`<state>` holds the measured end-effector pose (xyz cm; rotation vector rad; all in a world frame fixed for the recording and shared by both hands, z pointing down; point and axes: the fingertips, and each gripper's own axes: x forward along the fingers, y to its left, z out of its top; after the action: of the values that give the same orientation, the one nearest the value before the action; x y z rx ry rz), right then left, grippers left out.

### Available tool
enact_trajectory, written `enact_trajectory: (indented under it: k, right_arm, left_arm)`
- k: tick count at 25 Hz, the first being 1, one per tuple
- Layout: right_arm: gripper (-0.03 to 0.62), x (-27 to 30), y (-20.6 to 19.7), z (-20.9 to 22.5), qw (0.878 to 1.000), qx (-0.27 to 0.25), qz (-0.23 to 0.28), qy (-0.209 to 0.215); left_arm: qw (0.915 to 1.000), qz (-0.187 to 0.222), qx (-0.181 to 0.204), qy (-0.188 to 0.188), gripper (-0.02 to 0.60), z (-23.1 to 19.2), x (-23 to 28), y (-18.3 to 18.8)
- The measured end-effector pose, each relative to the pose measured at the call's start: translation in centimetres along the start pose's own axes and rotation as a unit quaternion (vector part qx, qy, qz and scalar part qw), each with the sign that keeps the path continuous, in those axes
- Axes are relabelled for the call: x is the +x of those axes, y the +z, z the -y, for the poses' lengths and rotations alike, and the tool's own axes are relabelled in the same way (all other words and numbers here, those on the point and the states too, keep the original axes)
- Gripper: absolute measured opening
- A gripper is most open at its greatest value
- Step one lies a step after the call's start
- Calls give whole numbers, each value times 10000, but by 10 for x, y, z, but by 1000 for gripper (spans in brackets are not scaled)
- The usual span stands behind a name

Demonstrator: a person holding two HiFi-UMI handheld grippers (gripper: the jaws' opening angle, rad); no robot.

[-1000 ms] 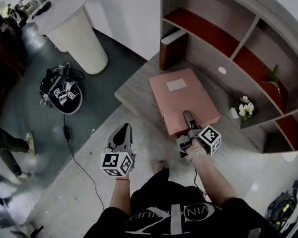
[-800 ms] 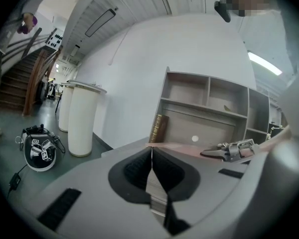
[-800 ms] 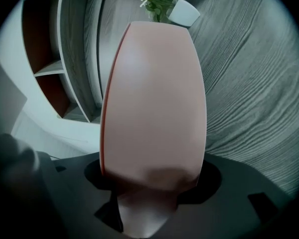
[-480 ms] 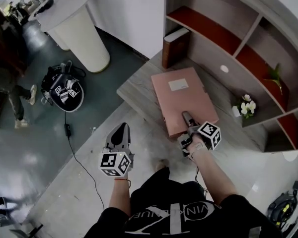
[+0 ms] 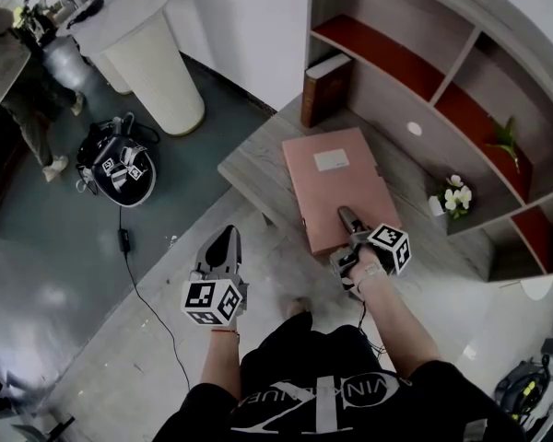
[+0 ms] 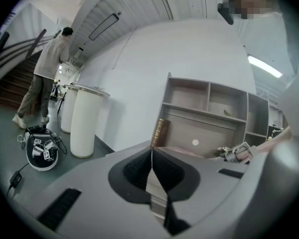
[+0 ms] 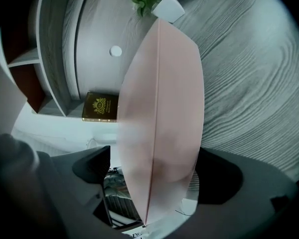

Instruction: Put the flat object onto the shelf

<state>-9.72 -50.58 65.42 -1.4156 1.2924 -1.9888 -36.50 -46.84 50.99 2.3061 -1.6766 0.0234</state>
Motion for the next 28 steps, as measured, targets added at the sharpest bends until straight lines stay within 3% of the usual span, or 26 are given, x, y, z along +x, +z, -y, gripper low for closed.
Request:
enact_trajectory:
  k: [7, 17, 21, 24, 25, 28]
  right_arm:
    - [549, -11, -5, 5, 9999, 111, -12, 33]
    - [543, -48, 1, -18, 9988, -118, 110, 455]
    - [457, -66, 4, -32, 9972, -320, 163, 651]
    - [324, -76, 6, -50, 9935, -572, 193, 965]
    - [267, -80, 6, -58, 9906, -788, 196, 1101]
    - [212, -94, 3, -89, 9677, -2018, 208, 1495]
  left_arm:
    - [10000, 78, -10, -12, 8, 4, -6, 1]
    - [9995, 258, 18, -174, 8, 21, -5, 11]
    - [9988, 372, 49, -316, 8, 32, -2, 19]
    - [9982, 429, 39, -413, 8, 38, 1, 23]
    - [9980, 441, 53, -453, 8, 41, 2, 24]
    - [9973, 483, 127, -543, 8, 47, 7, 31]
